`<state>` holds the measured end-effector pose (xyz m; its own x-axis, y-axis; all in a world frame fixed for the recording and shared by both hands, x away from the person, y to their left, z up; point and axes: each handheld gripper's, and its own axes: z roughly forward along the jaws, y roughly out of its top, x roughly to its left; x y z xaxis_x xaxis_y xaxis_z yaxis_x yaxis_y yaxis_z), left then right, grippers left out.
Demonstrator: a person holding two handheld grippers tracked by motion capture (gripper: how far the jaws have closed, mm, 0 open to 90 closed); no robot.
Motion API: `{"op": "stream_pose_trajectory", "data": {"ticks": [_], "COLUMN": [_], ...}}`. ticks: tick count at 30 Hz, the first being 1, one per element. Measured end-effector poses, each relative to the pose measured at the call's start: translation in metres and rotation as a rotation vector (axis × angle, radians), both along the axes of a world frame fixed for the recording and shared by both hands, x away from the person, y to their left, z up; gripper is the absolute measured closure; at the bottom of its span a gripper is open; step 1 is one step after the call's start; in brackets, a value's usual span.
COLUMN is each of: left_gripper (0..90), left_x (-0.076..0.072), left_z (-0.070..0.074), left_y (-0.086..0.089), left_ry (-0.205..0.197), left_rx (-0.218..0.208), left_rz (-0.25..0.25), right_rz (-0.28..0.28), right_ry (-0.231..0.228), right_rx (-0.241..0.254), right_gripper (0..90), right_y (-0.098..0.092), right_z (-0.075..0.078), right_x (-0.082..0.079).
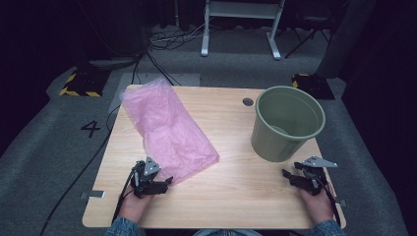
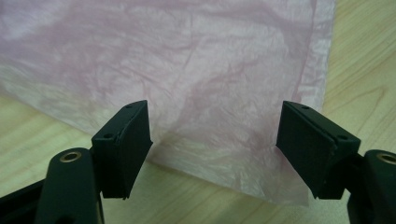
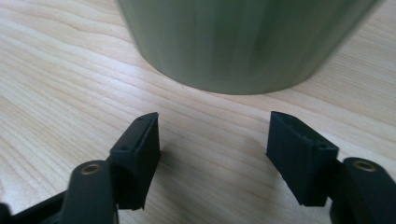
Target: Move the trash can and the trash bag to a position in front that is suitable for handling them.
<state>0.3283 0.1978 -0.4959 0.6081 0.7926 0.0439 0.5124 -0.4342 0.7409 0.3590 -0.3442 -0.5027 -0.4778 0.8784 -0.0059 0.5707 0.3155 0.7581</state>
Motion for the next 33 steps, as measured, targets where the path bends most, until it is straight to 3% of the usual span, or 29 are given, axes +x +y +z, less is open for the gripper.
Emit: {"op": "stream_pose_trajectory", "data": {"ticks": [3,7,15,22,28,33], "left_gripper": [26.2,27.4,29.0,29.3,29.9,30.2], "left_x": [0.000,0.001,-0.002,0.000,0.007,0.010], "left_z": [0.004,0.006,0.007,0.003,0.000,-0.005], "left_y": [0.003,0.006,0.018,0.031,0.033,0.027], "left_ry": [-0.008,-0.003,0.010,0.025,0.044,0.067], "left_rx": [-0.029,-0.026,-0.037,-0.045,-0.044,-0.023], "left_rz": [0.000,-0.003,-0.027,-0.025,-0.013,-0.018], "right_rz": [-0.018,-0.025,-0.018,-0.015,0.026,0.018], "right_ry": [0.014,0.048,-0.005,-0.066,-0.080,-0.088], "right_rx": [-0.002,0.004,0.006,0.033,0.065,0.100], "right_gripper": [45.9,48.8,48.3,45.3,44.1,43.9], "right_y": [0.000,-0.001,-0.010,-0.032,-0.051,-0.062], "right_z": [0.002,0.007,0.023,0.058,0.086,0.104], "right_x": [-0.002,-0.003,-0.008,-0.013,-0.013,-0.012]}}
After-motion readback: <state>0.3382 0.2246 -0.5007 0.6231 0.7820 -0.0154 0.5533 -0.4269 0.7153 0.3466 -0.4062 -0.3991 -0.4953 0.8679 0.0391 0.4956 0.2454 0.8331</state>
